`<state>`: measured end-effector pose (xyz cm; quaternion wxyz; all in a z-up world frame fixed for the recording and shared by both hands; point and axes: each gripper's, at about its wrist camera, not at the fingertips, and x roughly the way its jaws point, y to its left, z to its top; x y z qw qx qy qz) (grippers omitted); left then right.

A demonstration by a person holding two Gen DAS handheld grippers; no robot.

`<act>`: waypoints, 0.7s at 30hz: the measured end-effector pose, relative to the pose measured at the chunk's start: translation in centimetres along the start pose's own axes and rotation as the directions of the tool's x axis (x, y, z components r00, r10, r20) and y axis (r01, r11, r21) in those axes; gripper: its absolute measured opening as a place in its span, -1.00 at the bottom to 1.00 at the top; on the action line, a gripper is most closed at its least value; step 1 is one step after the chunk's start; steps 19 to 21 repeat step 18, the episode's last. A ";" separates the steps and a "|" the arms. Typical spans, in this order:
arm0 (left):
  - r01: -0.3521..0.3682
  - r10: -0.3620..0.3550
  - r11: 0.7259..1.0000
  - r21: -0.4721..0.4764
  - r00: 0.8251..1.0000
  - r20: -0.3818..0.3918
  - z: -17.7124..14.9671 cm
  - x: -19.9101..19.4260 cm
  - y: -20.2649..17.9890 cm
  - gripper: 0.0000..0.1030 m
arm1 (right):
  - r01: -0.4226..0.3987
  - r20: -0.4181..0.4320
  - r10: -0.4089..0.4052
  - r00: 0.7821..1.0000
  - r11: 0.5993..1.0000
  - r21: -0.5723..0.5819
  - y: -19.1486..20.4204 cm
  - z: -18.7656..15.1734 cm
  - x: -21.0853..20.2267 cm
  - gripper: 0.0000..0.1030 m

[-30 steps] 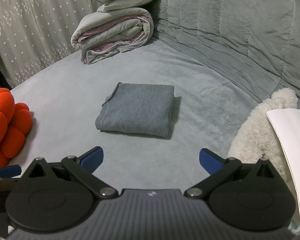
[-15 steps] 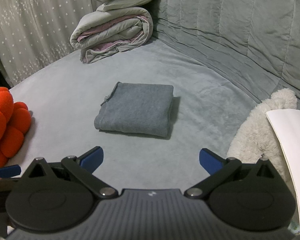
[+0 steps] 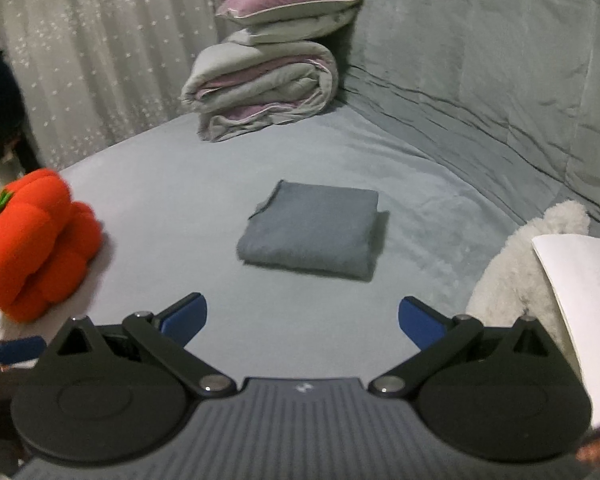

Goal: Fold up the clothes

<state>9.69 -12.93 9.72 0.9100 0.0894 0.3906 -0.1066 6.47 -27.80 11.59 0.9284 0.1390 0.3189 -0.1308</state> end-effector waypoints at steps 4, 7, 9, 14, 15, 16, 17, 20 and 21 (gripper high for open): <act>0.006 -0.006 1.000 -0.006 1.000 0.015 -2.3 -3.6 1.0 0.99 | 0.007 0.017 -0.007 1.000 0.999 -0.036 1.0 -1.9 -3.8 1.00; 0.014 -0.014 1.000 -0.009 1.000 0.028 -4.0 -6.0 1.3 0.99 | 0.012 0.039 -0.009 0.999 0.998 -0.064 1.5 -3.0 -6.6 1.00; 0.018 -0.018 1.000 -0.015 0.999 0.037 -4.9 -7.2 1.6 0.99 | 0.009 0.055 -0.004 0.998 0.997 -0.079 1.9 -3.5 -8.2 1.00; 0.013 -0.012 1.000 -0.027 0.999 0.047 -6.1 -8.9 2.2 0.99 | 0.007 0.071 0.000 0.998 0.994 -0.109 2.5 -4.4 -10.2 1.00; 0.012 -0.010 1.000 -0.029 0.999 0.048 -6.3 -9.1 2.2 0.99 | 0.007 0.071 0.001 0.997 0.994 -0.111 2.5 -4.6 -10.4 1.00; 0.011 -0.009 0.999 -0.031 0.999 0.050 -6.4 -9.3 2.3 0.99 | 0.006 0.072 0.002 0.997 0.994 -0.112 2.6 -4.7 -10.6 1.00; 0.011 -0.009 0.999 -0.033 0.999 0.051 -6.5 -9.4 2.4 0.99 | 0.006 0.072 0.002 0.997 0.993 -0.114 2.6 -4.8 -10.7 1.00; 0.010 -0.008 0.999 -0.036 0.999 0.053 -6.7 -9.6 2.4 0.99 | 0.006 0.071 0.002 0.997 0.993 -0.116 2.7 -4.9 -10.9 1.00; 0.010 -0.008 0.999 -0.036 0.999 0.053 -6.7 -9.6 2.4 0.99 | 0.006 0.071 0.002 0.997 0.993 -0.116 2.7 -4.9 -10.9 1.00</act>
